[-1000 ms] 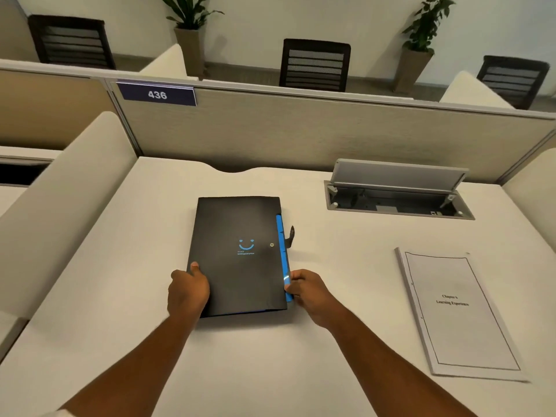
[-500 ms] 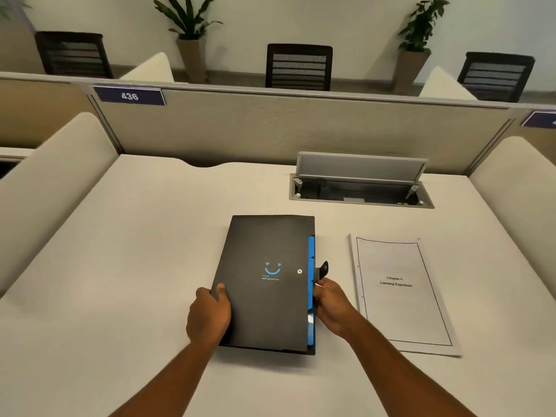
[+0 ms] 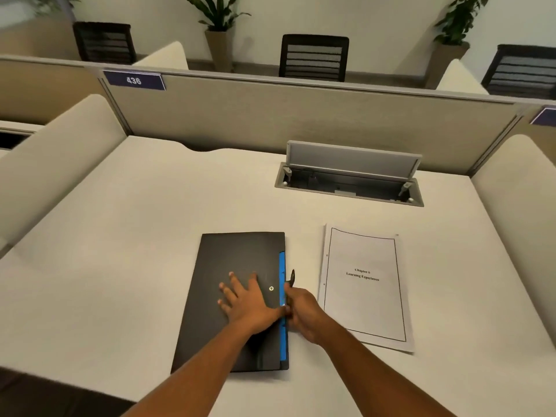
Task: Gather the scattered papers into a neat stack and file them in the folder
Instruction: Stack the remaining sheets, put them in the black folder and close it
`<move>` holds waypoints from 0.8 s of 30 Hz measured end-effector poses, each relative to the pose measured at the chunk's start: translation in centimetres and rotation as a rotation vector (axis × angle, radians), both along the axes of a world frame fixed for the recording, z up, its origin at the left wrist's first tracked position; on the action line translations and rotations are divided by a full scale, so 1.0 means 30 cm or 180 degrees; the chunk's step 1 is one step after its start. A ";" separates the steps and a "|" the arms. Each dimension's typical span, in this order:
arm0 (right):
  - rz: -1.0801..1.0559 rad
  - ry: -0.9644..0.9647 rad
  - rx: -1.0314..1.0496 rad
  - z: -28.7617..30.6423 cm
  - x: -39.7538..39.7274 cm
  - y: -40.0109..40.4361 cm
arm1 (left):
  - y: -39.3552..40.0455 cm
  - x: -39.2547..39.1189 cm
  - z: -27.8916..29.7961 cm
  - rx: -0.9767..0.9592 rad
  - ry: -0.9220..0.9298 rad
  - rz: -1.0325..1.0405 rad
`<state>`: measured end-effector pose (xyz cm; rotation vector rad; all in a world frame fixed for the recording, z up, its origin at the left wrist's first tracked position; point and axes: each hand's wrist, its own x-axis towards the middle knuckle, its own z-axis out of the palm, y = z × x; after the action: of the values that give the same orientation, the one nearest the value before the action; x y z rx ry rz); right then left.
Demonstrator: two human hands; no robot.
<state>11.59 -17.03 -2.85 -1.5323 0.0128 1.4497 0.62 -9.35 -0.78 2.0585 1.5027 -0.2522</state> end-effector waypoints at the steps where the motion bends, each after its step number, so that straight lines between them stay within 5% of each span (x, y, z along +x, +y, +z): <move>1: 0.0139 -0.0124 0.0002 0.002 0.002 -0.006 | -0.011 0.008 0.001 -0.0057 0.0121 -0.0023; 9: 0.0205 -0.0501 -0.0003 0.000 -0.006 -0.039 | -0.004 0.018 0.023 -0.0375 0.0052 -0.0080; 17: -0.0316 -0.0338 0.0213 0.004 0.014 -0.036 | 0.089 -0.081 0.150 -0.1079 -0.2470 0.0406; 24: -0.0636 -0.0541 0.0184 0.040 0.042 -0.012 | 0.176 -0.118 0.230 -0.1056 -0.2508 0.0307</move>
<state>12.84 -17.38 -1.65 -1.5557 0.0215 1.1511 -2.91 -4.07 6.12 1.5366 0.9781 0.3041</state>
